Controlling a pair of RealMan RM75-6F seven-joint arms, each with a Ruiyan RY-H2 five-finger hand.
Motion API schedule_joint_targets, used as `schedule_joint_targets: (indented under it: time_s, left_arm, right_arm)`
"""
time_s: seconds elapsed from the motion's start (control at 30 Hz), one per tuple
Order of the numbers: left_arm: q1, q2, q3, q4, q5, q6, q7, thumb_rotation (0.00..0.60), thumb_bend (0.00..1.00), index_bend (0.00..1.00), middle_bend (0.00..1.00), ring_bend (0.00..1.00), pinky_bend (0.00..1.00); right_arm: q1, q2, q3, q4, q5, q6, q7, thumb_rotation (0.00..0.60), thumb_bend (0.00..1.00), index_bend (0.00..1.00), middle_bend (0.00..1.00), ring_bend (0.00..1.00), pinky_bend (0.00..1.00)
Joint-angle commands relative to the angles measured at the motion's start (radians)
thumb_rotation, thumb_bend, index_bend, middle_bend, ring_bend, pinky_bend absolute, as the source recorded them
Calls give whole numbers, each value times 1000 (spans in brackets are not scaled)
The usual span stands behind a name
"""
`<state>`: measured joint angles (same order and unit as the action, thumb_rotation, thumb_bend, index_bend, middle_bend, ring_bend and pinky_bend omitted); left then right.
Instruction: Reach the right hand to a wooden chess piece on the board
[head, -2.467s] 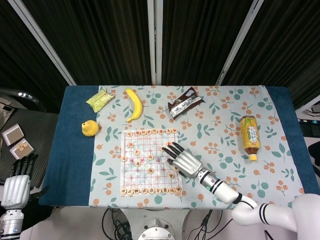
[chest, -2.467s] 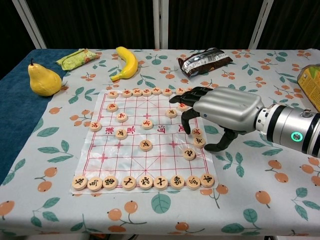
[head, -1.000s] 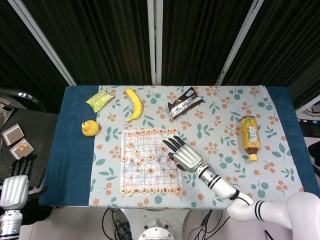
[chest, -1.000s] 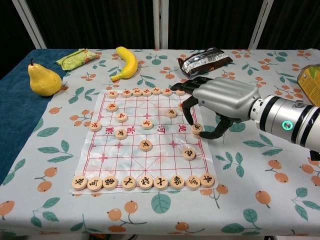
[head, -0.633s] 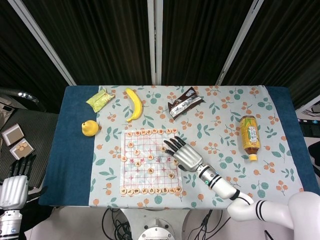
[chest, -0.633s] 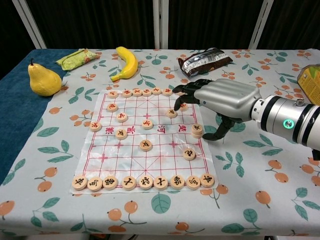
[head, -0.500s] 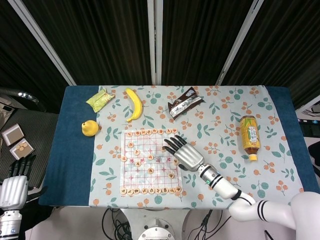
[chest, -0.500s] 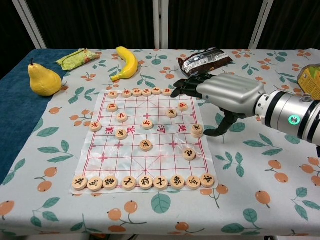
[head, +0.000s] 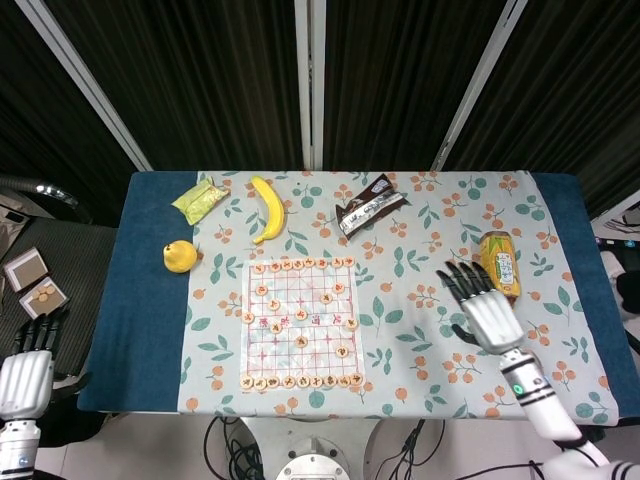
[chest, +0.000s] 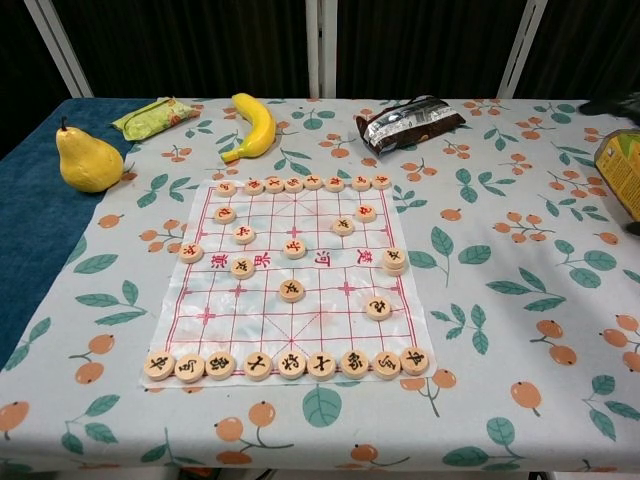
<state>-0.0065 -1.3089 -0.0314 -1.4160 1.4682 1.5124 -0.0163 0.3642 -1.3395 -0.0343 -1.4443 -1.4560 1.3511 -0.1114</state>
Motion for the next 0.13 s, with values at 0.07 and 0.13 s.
schedule_joint_targets:
  time_s: [0.07, 0.13]
  left_arm:
    - [-13, 5, -11, 1, -1, -8, 7, 600, 132, 20, 22, 0, 0]
    - [-20, 6, -19, 5, 7, 1, 11, 600, 132, 19, 22, 0, 0]
  right_arm:
    - [-160, -13, -13, 159, 71, 121, 155, 600, 113, 0, 0, 0, 0]
    - [-186, -21, 0, 187, 99, 124, 166, 600, 113, 0, 0, 0, 0]
